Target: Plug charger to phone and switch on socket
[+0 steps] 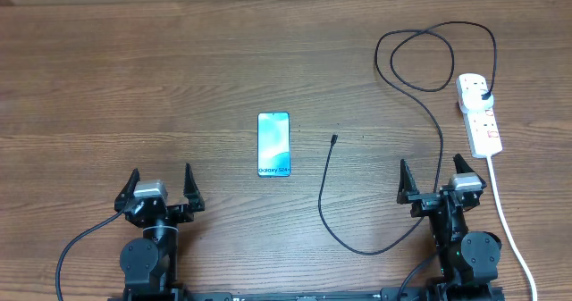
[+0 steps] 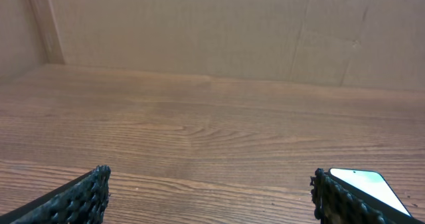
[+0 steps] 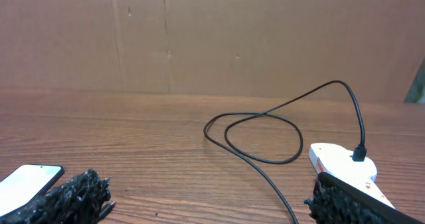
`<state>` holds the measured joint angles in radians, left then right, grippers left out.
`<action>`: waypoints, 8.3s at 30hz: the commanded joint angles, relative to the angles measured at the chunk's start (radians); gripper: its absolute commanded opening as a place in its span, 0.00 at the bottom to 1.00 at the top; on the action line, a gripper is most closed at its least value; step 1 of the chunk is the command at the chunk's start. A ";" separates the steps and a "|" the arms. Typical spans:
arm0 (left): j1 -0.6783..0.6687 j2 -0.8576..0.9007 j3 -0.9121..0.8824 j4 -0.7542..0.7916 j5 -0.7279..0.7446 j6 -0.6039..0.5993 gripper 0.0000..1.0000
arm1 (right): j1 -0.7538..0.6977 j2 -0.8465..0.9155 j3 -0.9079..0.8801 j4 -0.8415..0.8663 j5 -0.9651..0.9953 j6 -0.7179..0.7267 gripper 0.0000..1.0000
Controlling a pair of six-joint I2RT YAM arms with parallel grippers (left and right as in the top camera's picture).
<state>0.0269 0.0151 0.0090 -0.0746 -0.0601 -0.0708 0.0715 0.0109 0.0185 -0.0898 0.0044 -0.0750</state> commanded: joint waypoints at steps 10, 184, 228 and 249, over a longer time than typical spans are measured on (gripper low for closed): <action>0.005 -0.011 -0.003 0.001 0.005 0.015 1.00 | -0.006 -0.008 -0.011 0.005 0.002 -0.002 1.00; -0.465 2.274 2.035 -1.342 0.139 -0.365 1.00 | -0.006 -0.008 -0.011 0.005 0.002 -0.002 1.00; -0.465 2.123 1.860 -1.225 0.153 -0.394 1.00 | -0.006 -0.008 -0.011 0.005 0.002 -0.002 1.00; -0.465 2.123 1.765 -1.120 0.103 -0.447 1.00 | -0.006 -0.008 -0.011 0.005 0.002 -0.002 1.00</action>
<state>-0.4442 2.1471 1.8156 -1.2129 0.0700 -0.4488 0.0715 0.0101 0.0185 -0.0898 0.0044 -0.0746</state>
